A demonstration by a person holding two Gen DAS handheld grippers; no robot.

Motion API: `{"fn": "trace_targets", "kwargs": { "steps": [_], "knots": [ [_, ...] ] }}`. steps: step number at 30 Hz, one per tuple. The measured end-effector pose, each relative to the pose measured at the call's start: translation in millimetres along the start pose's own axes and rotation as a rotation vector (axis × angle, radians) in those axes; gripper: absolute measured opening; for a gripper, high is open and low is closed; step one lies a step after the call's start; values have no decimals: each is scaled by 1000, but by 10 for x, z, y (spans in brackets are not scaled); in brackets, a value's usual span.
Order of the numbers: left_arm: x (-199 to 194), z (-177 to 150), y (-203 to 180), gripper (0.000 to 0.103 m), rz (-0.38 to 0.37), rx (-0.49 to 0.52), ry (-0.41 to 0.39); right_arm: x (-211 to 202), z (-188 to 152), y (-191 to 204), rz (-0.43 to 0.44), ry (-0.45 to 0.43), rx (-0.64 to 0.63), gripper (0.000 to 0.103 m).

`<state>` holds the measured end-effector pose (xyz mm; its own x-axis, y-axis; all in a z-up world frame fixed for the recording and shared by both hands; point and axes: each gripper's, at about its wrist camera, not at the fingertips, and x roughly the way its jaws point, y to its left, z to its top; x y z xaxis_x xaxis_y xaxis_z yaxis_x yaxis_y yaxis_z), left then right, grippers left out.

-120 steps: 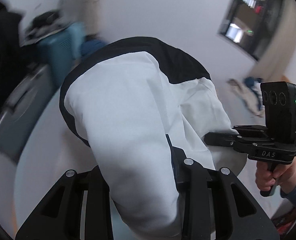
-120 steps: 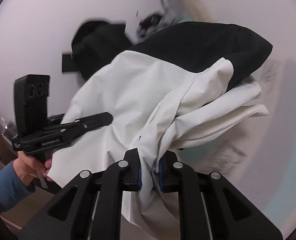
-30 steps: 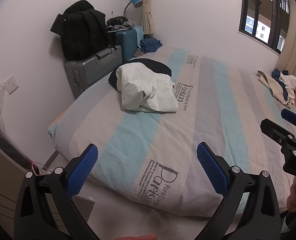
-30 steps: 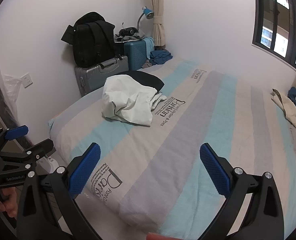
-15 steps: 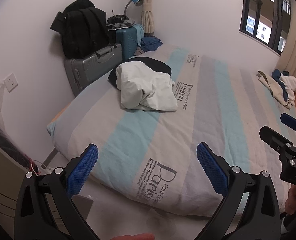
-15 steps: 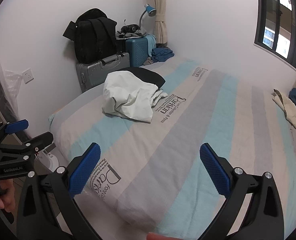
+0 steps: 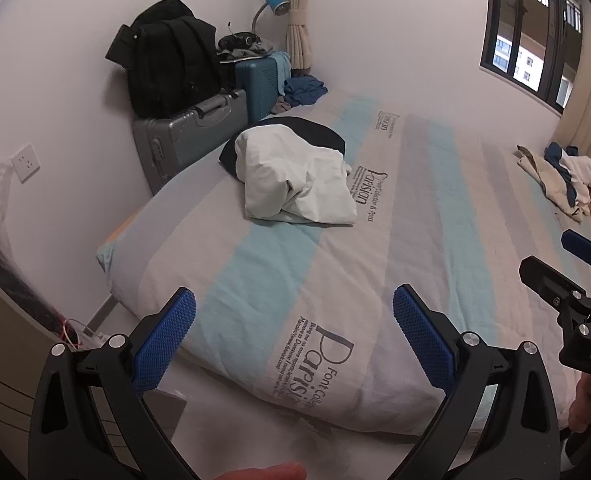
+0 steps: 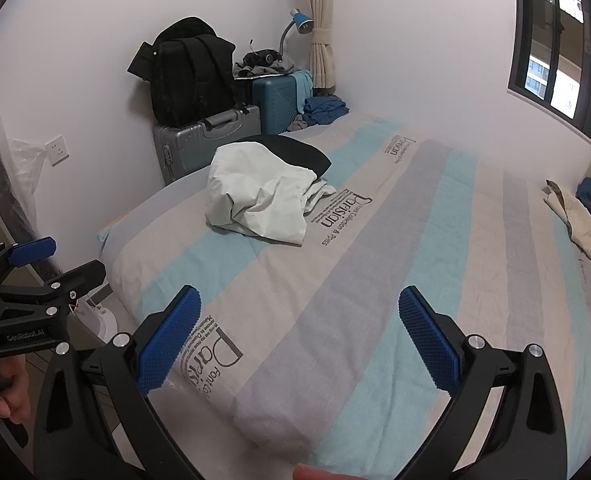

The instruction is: Fold large clothes

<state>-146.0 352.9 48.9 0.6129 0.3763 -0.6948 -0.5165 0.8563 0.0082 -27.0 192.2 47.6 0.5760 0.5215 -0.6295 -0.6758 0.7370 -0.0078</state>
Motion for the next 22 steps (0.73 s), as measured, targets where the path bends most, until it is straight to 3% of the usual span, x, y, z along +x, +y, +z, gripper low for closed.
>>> {"fn": "trace_targets", "kwargs": {
  "steps": [12, 22],
  "knots": [
    [-151, -65, -64, 97, -10, 11, -67, -28, -52, -23, 0, 7, 1, 96],
    [-173, -67, -96, 97, -33, 12, -34, -55, -45, -24, 8, 2, 6, 96]
  ]
}}
